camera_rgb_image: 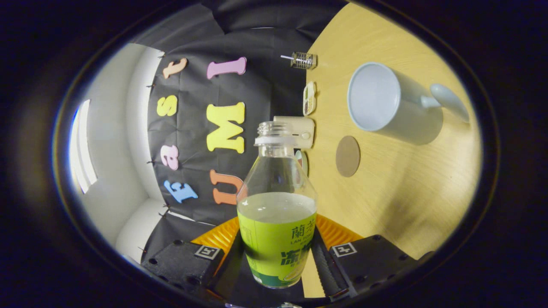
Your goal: Take the bottle from table, then pour the juice into the cup, finally place the bottle on the coaster
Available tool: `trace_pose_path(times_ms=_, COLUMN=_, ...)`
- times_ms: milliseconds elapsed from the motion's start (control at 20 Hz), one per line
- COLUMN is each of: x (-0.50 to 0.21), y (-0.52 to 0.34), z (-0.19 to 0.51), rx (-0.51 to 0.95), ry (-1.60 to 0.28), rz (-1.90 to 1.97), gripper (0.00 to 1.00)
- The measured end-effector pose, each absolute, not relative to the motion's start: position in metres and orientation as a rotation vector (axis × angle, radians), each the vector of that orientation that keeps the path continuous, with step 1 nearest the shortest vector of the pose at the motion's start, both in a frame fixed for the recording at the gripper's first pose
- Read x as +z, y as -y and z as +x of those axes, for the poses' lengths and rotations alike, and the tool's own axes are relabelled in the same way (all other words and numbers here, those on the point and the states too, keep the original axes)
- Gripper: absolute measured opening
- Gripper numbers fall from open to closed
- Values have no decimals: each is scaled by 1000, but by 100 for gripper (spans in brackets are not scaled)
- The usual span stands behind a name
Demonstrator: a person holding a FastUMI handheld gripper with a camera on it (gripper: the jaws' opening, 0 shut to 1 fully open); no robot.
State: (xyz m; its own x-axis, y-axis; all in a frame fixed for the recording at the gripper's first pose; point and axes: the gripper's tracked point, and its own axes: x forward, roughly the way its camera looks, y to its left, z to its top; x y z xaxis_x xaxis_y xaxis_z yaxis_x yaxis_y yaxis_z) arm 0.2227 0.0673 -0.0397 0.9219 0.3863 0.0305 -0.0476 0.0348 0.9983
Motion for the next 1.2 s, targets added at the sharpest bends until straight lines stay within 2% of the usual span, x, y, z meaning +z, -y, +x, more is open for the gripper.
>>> trace_pose_path(times_ms=450, x=-27, y=-35, z=221, rx=315, ry=-245, rz=1603, gripper=80)
trace_pose_path(times_ms=650, x=-22, y=-18, z=221, rx=335, ry=-187, rz=1768, gripper=79)
trace_pose_path(times_ms=1200, x=-23, y=-30, z=222, rx=349, ry=-267, rz=1806, gripper=80)
